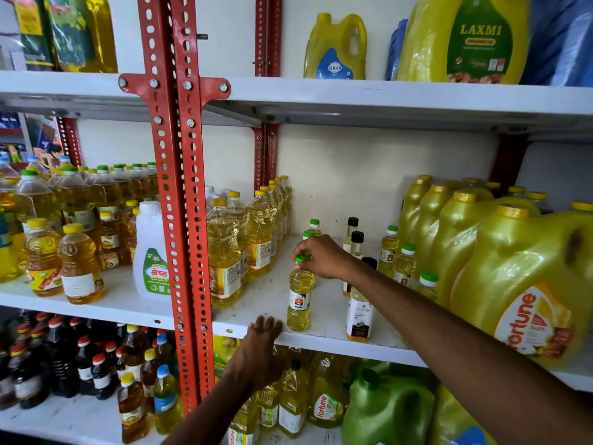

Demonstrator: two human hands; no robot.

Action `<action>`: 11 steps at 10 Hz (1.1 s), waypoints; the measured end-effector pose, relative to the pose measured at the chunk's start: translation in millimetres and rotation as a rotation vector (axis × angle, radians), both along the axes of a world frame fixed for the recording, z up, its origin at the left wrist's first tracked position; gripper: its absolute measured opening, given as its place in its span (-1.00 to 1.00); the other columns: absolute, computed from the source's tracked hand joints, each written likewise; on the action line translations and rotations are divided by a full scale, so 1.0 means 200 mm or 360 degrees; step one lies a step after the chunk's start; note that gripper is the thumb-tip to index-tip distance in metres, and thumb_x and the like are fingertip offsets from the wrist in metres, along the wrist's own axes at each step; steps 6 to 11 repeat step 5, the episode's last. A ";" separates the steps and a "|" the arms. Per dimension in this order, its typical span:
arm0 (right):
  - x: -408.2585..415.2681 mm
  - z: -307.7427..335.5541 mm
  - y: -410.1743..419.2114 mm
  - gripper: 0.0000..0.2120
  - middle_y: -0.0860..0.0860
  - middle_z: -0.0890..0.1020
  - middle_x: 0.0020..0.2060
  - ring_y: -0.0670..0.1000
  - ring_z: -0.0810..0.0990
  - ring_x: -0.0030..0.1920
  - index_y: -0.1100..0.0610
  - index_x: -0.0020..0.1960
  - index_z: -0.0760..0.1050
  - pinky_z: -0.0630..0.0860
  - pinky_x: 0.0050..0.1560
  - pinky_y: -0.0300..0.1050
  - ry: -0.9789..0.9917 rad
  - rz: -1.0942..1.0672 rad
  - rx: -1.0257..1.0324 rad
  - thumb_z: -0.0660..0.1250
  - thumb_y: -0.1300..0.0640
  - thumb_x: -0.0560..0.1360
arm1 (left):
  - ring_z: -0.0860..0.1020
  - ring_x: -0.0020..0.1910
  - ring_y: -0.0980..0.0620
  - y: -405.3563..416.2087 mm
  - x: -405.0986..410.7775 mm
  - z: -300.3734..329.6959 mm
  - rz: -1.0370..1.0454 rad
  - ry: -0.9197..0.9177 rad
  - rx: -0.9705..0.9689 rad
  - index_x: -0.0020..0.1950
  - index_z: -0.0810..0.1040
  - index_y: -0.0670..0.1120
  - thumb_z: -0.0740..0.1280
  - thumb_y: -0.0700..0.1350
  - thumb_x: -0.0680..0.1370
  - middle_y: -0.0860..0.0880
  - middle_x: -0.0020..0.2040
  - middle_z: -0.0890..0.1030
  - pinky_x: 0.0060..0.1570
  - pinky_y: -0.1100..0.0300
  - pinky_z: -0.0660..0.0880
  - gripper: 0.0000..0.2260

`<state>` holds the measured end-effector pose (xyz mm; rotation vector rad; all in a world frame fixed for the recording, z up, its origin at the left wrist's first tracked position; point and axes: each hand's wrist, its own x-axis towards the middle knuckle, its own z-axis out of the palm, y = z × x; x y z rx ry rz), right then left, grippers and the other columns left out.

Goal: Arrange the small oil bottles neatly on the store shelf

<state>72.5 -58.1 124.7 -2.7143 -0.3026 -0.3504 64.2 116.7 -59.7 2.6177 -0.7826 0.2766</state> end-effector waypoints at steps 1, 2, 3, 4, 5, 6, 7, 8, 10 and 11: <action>0.00 0.00 0.00 -0.73 0.15 0.66 0.18 0.09 0.59 0.21 0.19 0.11 0.64 0.35 0.07 -0.27 0.0019 -0.0005 0.0014 0.47 0.16 0.43 | 0.24 0.48 -0.14 0.00 0.00 0.00 -0.0014 0.0012 0.0001 0.46 0.30 -0.10 0.37 0.20 0.42 -0.12 0.46 0.35 0.48 -0.03 0.22 -0.30; -0.01 0.00 0.01 -0.70 0.15 0.63 0.23 0.11 0.57 0.24 0.18 0.16 0.61 0.34 0.08 -0.25 0.0051 -0.0020 -0.0003 0.46 0.16 0.44 | 0.22 0.49 -0.14 0.00 -0.01 0.01 -0.0003 0.0029 0.0012 0.47 0.27 -0.09 0.37 0.20 0.42 -0.11 0.48 0.34 0.49 -0.03 0.21 -0.29; -0.01 -0.01 0.00 -0.60 0.15 0.59 0.28 0.13 0.54 0.27 0.18 0.25 0.56 0.37 0.12 -0.21 0.0033 -0.0038 -0.0026 0.46 0.13 0.44 | 0.19 0.51 -0.13 -0.01 0.00 0.01 0.0007 0.0014 0.0056 0.49 0.24 -0.09 0.37 0.17 0.45 -0.11 0.50 0.30 0.50 -0.01 0.20 -0.29; -0.07 0.00 0.01 -0.41 0.18 0.52 0.35 0.16 0.48 0.35 0.17 0.39 0.43 0.42 0.27 -0.09 0.0080 -0.0074 -0.0058 0.49 0.06 0.41 | 0.09 0.57 -0.13 -0.01 -0.03 0.04 0.0019 0.0059 0.0131 0.54 0.15 -0.12 0.37 0.14 0.48 -0.13 0.56 0.22 0.55 -0.02 0.10 -0.25; -0.13 -0.01 0.01 -0.31 0.20 0.52 0.34 0.19 0.49 0.34 0.17 0.43 0.35 0.47 0.31 0.03 -0.0040 -0.0100 -0.0006 0.50 0.00 0.39 | 0.05 0.59 -0.14 -0.02 -0.05 0.10 0.0116 -0.0079 0.0078 0.56 0.09 -0.13 0.34 0.00 0.51 -0.14 0.59 0.16 0.56 -0.04 0.12 -0.29; -0.13 -0.01 0.01 -0.31 0.20 0.52 0.34 0.19 0.49 0.34 0.17 0.43 0.35 0.47 0.31 0.03 -0.0040 -0.0100 -0.0006 0.50 0.00 0.39 | 0.05 0.59 -0.14 -0.02 -0.05 0.10 0.0116 -0.0079 0.0078 0.56 0.09 -0.13 0.34 0.00 0.51 -0.14 0.59 0.16 0.56 -0.04 0.12 -0.29; -0.13 -0.01 0.01 -0.31 0.20 0.52 0.34 0.19 0.49 0.34 0.17 0.43 0.35 0.47 0.31 0.03 -0.0040 -0.0100 -0.0006 0.50 0.00 0.39 | 0.05 0.59 -0.14 -0.02 -0.05 0.10 0.0116 -0.0079 0.0078 0.56 0.09 -0.13 0.34 0.00 0.51 -0.14 0.59 0.16 0.56 -0.04 0.12 -0.29; -0.13 -0.01 0.01 -0.31 0.20 0.52 0.34 0.19 0.49 0.34 0.17 0.43 0.35 0.47 0.31 0.03 -0.0040 -0.0100 -0.0006 0.50 0.00 0.39 | 0.05 0.59 -0.14 -0.02 -0.05 0.10 0.0116 -0.0079 0.0078 0.56 0.09 -0.13 0.34 0.00 0.51 -0.14 0.59 0.16 0.56 -0.04 0.12 -0.29; -0.13 -0.01 0.01 -0.31 0.20 0.52 0.34 0.19 0.49 0.34 0.17 0.43 0.35 0.47 0.31 0.03 -0.0040 -0.0100 -0.0006 0.50 0.00 0.39 | 0.05 0.59 -0.14 -0.02 -0.05 0.10 0.0116 -0.0079 0.0078 0.56 0.09 -0.13 0.34 0.00 0.51 -0.14 0.59 0.16 0.56 -0.04 0.12 -0.29; -0.13 -0.01 0.01 -0.31 0.20 0.52 0.34 0.19 0.49 0.34 0.17 0.43 0.35 0.47 0.31 0.03 -0.0040 -0.0100 -0.0006 0.50 0.00 0.39 | 0.05 0.59 -0.14 -0.02 -0.05 0.10 0.0116 -0.0079 0.0078 0.56 0.09 -0.13 0.34 0.00 0.51 -0.14 0.59 0.16 0.56 -0.04 0.12 -0.29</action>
